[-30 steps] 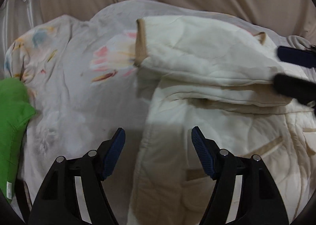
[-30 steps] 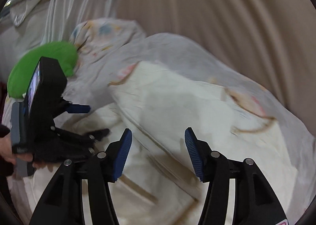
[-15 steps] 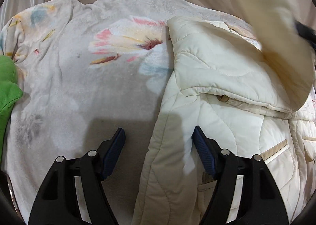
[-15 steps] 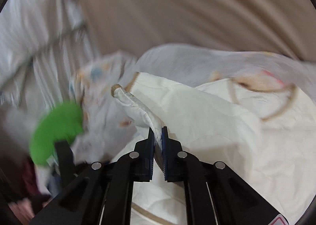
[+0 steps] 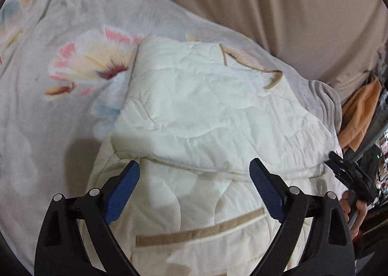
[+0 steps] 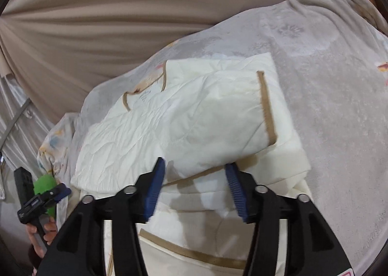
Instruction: Fold large clothes
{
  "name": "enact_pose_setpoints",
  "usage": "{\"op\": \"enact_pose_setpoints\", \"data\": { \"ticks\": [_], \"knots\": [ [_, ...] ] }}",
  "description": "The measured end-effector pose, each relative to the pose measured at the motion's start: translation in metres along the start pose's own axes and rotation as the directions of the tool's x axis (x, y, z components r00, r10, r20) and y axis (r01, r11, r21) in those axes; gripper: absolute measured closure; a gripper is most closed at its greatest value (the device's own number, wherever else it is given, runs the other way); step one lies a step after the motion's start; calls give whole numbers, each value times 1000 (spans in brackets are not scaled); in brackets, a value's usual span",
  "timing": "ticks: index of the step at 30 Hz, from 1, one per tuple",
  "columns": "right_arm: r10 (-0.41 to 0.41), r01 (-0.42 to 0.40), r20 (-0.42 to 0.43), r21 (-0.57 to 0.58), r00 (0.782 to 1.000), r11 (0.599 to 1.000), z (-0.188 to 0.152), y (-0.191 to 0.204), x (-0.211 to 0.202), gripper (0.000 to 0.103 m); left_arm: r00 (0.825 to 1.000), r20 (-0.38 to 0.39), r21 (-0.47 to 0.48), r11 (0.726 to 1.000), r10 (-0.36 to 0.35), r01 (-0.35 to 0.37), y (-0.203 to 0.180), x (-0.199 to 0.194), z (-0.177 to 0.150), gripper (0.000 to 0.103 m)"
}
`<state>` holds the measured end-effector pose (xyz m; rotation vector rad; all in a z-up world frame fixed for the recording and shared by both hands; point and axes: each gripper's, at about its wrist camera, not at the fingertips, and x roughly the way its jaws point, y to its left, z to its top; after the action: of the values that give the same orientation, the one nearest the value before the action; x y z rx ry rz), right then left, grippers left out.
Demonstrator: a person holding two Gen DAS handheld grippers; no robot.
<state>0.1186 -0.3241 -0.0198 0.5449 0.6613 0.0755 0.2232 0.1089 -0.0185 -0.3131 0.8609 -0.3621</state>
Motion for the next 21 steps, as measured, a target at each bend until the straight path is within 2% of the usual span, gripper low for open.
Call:
{"op": "enact_pose_setpoints", "data": {
  "ticks": [5, 6, 7, 8, 9, 10, 11, 12, 13, 14, 16, 17, 18, 19, 20, 21],
  "knots": [
    [30, -28, -17, 99, 999, 995, 15, -31, 10, 39, 1000, -20, -149, 989, -19, 16, 20, 24, 6, 15],
    [32, -30, -21, 112, 999, 993, 17, -34, 13, 39, 1000, -11, -164, 986, -8, 6, 21, 25, 7, 20],
    [39, -36, -19, 127, 999, 991, 20, -33, 18, 44, 1000, 3, -168, 986, 18, -17, 22, 24, 10, 25],
    [44, -41, -17, 126, 999, 991, 24, -30, 21, 51, 999, 15, -161, 986, 45, -42, 21, 23, 14, 42],
    [48, -46, -18, 110, 999, 993, 30, -24, 23, 77, 996, 35, -146, 986, 81, -75, 18, 21, 17, 59],
    [50, -49, -20, 66, 999, 997, 37, -10, 24, 89, 992, 57, -126, 987, 111, -103, 15, 17, 21, 74],
    [47, -48, 9, 16, 999, 999, 43, 7, 20, 91, 987, 83, -114, 985, 136, -127, 11, 12, 24, 80],
    [80, -75, 67, -77, 995, 994, 47, 34, 7, 92, 983, 113, -115, 985, 145, -132, 10, 5, 27, 85],
    [130, -114, 106, -139, 986, 984, 48, 51, -3, 93, 980, 140, -117, 985, 143, -127, 10, -3, 29, 87],
    [240, -202, 159, -221, 958, 954, 46, 75, -24, 93, 975, 169, -117, 985, 146, -127, 10, -11, 28, 88],
    [360, -296, 201, -289, 911, 910, 39, 89, -44, 93, 962, 208, -103, 982, 175, -157, 7, -22, 22, 90],
    [334, -271, 196, -289, 922, 918, 36, 85, -39, 94, 958, 210, -98, 979, 196, -179, 11, -22, 18, 90],
    [266, -213, 174, -275, 948, 937, 34, 77, -26, 94, 957, 200, -93, 976, 212, -197, 14, -19, 15, 90],
    [138, -107, 120, -236, 983, 966, 32, 58, 0, 94, 957, 177, -86, 973, 229, -216, 19, -12, 12, 90],
    [21, -14, 35, -182, 999, 983, 30, 35, 29, 93, 959, 147, -78, 969, 242, -232, 23, -1, 7, 89],
    [-51, 45, -64, -102, 997, 994, 24, 8, 55, 93, 965, 123, -74, 972, 229, -222, 27, 9, 3, 89]
  ]
}}
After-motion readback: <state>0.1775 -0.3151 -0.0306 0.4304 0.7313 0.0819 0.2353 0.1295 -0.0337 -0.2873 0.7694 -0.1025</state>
